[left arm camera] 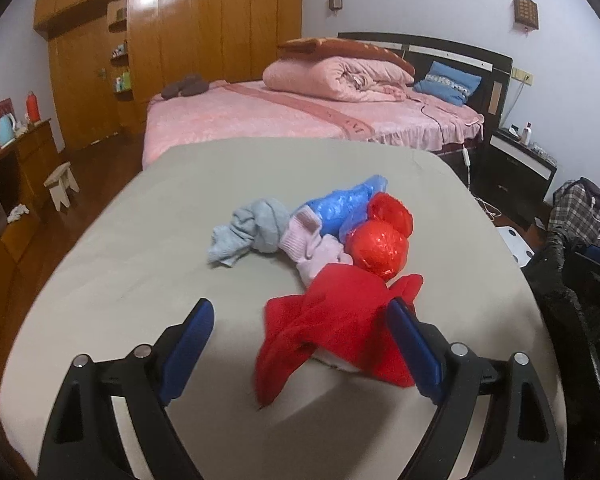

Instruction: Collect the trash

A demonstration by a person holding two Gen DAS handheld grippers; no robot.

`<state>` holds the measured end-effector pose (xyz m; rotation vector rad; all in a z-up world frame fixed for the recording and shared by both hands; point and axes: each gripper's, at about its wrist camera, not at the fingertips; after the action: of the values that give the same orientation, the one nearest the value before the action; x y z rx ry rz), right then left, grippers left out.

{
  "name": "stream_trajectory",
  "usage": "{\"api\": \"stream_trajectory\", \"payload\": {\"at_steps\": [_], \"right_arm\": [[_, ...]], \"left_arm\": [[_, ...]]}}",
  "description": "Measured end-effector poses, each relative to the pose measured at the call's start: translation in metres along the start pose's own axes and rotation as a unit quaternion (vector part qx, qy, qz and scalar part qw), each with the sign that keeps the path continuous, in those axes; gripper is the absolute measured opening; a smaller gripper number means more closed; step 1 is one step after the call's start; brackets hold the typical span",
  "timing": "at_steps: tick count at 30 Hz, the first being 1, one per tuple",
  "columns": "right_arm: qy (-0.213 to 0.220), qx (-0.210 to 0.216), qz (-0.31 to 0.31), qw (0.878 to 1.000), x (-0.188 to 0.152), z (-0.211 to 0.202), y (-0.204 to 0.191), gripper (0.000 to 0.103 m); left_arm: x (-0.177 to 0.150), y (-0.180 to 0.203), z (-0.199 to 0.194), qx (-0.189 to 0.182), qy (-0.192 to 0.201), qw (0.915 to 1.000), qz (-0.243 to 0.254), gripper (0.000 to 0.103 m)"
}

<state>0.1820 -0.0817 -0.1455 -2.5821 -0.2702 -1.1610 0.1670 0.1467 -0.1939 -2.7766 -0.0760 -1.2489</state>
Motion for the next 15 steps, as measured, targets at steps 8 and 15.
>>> {"api": "stream_trajectory", "payload": {"at_steps": [8, 15], "right_arm": [[-0.007, 0.0, -0.003, 1.0, 0.002, 0.014, 0.002, 0.097], [-0.007, 0.0, 0.0, 1.0, 0.001, 0.014, 0.002, 0.097]], "left_arm": [[0.002, 0.011, 0.025, -0.025, -0.02, 0.9995, 0.006, 0.068], [-0.002, 0.023, 0.019, -0.037, -0.019, 0.999, 0.015, 0.038]]}}
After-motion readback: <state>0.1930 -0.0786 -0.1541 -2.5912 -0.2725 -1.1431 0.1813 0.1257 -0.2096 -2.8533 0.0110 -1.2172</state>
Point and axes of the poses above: each gripper's, at about its wrist camera, not at the fingertips, and z roughly the way its jaws point, y to its right, x to its top, and after that the axes turned 7 degrees about z, right-handed
